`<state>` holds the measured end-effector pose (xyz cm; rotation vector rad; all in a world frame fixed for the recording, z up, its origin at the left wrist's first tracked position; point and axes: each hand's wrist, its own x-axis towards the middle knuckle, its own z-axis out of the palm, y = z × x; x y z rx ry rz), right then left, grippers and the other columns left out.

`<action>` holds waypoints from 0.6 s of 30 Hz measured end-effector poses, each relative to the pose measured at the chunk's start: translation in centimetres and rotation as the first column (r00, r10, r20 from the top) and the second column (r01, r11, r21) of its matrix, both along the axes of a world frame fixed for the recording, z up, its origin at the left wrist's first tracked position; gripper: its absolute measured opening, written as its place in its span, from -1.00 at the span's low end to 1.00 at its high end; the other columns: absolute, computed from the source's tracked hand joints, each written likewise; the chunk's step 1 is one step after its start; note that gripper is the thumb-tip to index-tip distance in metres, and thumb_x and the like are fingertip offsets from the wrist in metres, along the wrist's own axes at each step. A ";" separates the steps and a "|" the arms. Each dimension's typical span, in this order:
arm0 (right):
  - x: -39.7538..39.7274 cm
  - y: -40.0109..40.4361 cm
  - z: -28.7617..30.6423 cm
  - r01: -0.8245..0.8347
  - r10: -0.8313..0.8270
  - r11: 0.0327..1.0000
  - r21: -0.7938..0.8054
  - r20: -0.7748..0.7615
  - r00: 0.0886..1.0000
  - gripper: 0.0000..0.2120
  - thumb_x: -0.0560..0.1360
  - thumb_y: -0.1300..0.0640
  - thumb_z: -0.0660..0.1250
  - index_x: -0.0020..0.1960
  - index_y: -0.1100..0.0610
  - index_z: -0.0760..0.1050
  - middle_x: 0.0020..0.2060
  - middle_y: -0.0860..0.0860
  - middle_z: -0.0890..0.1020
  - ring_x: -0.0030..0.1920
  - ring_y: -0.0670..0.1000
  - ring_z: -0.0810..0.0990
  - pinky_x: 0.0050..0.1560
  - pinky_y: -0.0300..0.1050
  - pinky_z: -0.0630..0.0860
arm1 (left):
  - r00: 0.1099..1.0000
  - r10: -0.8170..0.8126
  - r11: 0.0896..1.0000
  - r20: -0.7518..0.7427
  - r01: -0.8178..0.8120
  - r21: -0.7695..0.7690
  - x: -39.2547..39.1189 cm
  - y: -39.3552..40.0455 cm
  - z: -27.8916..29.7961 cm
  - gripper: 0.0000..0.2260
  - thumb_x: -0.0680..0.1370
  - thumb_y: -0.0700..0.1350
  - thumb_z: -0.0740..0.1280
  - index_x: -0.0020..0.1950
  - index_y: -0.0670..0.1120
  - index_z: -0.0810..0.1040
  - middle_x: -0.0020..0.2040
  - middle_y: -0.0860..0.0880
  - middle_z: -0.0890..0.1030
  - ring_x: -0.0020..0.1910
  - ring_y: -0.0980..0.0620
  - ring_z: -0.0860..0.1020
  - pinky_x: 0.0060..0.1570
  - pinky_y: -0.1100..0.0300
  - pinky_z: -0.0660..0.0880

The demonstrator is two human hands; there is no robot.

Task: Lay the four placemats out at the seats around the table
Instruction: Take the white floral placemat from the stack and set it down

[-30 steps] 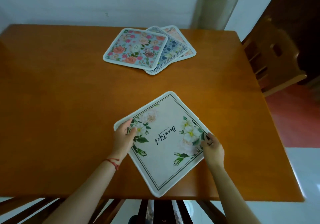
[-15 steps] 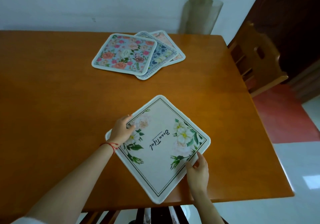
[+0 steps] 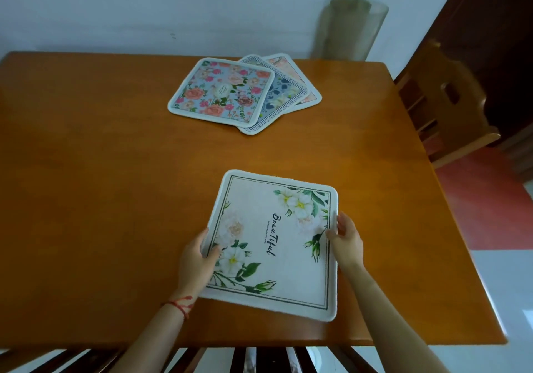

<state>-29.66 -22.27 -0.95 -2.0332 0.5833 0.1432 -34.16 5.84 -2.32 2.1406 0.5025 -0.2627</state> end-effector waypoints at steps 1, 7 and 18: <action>0.5 0.0 0.1 -0.020 0.020 1.000 -0.009 -0.002 1.000 -0.52 0.52 0.20 0.25 0.42 0.16 0.24 0.28 0.08 0.48 0.23 0.10 0.49 -0.03 -0.18 0.40 | 1.000 0.026 1.000 -0.012 -0.026 -0.007 -0.5 -0.3 0.1 -0.49 0.54 -0.04 0.29 0.45 -0.12 0.26 0.44 -0.09 0.33 0.40 -0.10 0.31 0.35 -0.09 0.30; 3.7 0.4 0.1 -0.131 0.130 0.991 -0.017 -0.027 0.991 -0.48 0.51 0.19 0.27 0.43 0.14 0.21 0.34 0.07 0.43 0.23 0.09 0.48 0.03 -0.12 0.48 | 0.980 0.190 0.972 -0.066 -0.197 -0.129 -3.4 -1.6 -0.7 -0.49 0.52 -0.11 0.34 0.44 -0.10 0.29 0.43 -0.10 0.35 0.39 -0.12 0.32 0.35 -0.10 0.29; 5.8 1.6 0.0 -0.139 0.139 0.990 -0.009 0.018 0.990 -0.51 0.51 0.23 0.23 0.43 0.12 0.23 0.34 0.05 0.42 0.28 0.08 0.43 0.06 -0.16 0.41 | 0.983 0.170 0.977 -0.068 -0.177 -0.118 -5.2 -2.5 -0.4 -0.47 0.50 -0.12 0.36 0.44 -0.10 0.29 0.40 -0.12 0.38 0.35 -0.11 0.37 0.32 -0.05 0.35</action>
